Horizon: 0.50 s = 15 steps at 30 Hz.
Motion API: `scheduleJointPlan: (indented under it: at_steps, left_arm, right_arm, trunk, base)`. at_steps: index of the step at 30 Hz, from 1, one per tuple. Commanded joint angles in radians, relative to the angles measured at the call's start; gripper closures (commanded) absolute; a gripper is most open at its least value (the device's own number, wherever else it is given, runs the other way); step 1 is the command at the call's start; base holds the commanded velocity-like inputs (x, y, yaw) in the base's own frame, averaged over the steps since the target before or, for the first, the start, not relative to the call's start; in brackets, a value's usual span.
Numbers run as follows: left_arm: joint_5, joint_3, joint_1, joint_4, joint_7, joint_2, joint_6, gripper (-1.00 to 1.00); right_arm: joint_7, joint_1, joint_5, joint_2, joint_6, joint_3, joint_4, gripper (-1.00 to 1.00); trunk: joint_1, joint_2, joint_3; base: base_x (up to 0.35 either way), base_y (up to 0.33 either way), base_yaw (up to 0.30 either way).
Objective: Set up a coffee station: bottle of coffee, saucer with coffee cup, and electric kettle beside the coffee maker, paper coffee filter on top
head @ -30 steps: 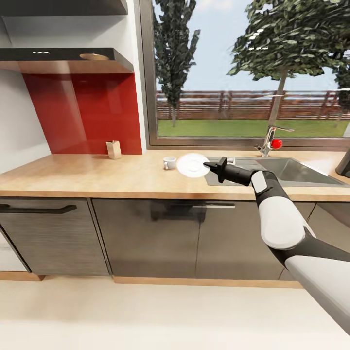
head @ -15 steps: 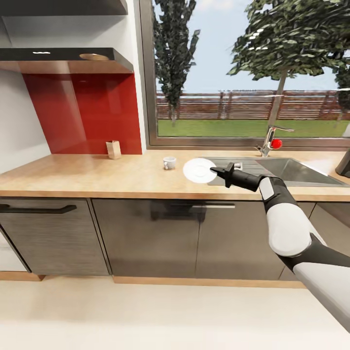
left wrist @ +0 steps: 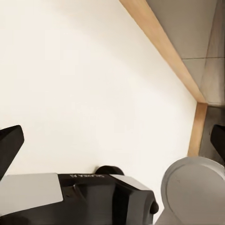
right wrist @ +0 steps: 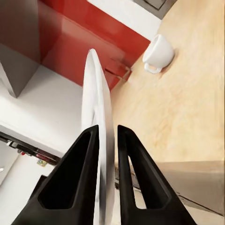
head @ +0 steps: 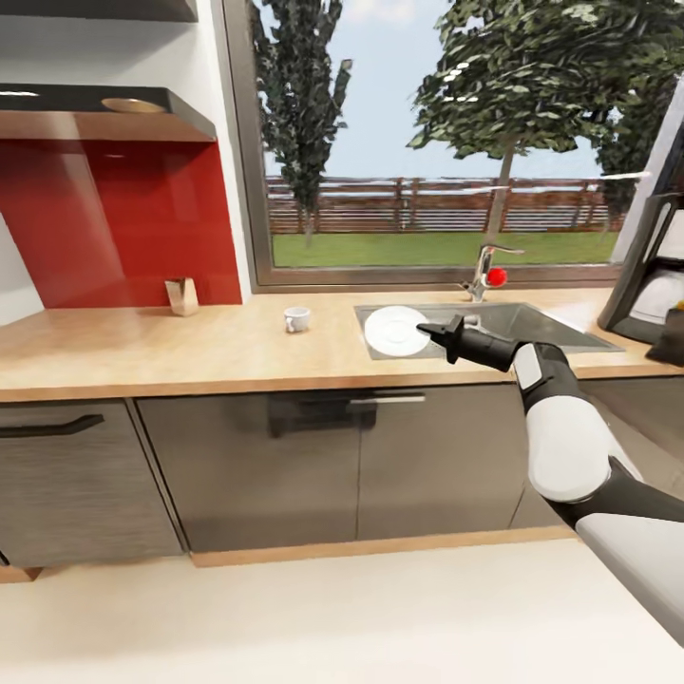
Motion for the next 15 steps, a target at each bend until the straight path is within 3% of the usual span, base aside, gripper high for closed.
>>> scheduleJointPlan:
  at_steps: [1, 10, 12, 13, 15]
  left_arm:
    - [0.010, -0.008, -0.001, 0.000, 0.007, -0.001, 0.006, -1.00]
    - [0.010, -0.008, -0.001, 0.000, 0.023, -0.003, -0.003, -1.00]
    - [0.009, -0.008, -0.001, 0.000, 0.024, -0.003, -0.003, -1.00]
    - [0.009, -0.009, -0.001, 0.000, 0.024, -0.003, -0.004, -1.00]
    - [0.009, -0.009, -0.001, 0.000, 0.024, -0.003, -0.004, -1.00]
  right_arm:
    - [0.010, -0.002, 0.008, 0.001, 0.008, -0.004, -0.007, 1.00]
    - [0.011, 0.000, 0.008, 0.000, 0.008, 0.003, -0.019, 1.00]
    - [0.012, 0.025, 0.008, -0.005, 0.008, 0.004, -0.039, 1.00]
    - [0.020, 0.080, 0.006, -0.006, 0.008, 0.023, -0.154, 1.00]
    - [0.068, 0.133, 0.005, -0.006, 0.010, 0.053, -0.248, 1.00]
  trunk:
    - [0.000, -0.001, -0.001]
    - [0.000, -0.001, -0.001]
    - [0.000, -0.001, -0.001]
    - [0.000, -0.001, -0.001]
    - [0.000, -0.001, -0.001]
  base:
    - [0.000, 0.000, -0.265]
    - [0.000, 0.000, -0.266]
    - [0.000, 0.000, -0.248]
    - [0.000, 0.000, -0.081]
    - [0.000, 0.000, -0.042]
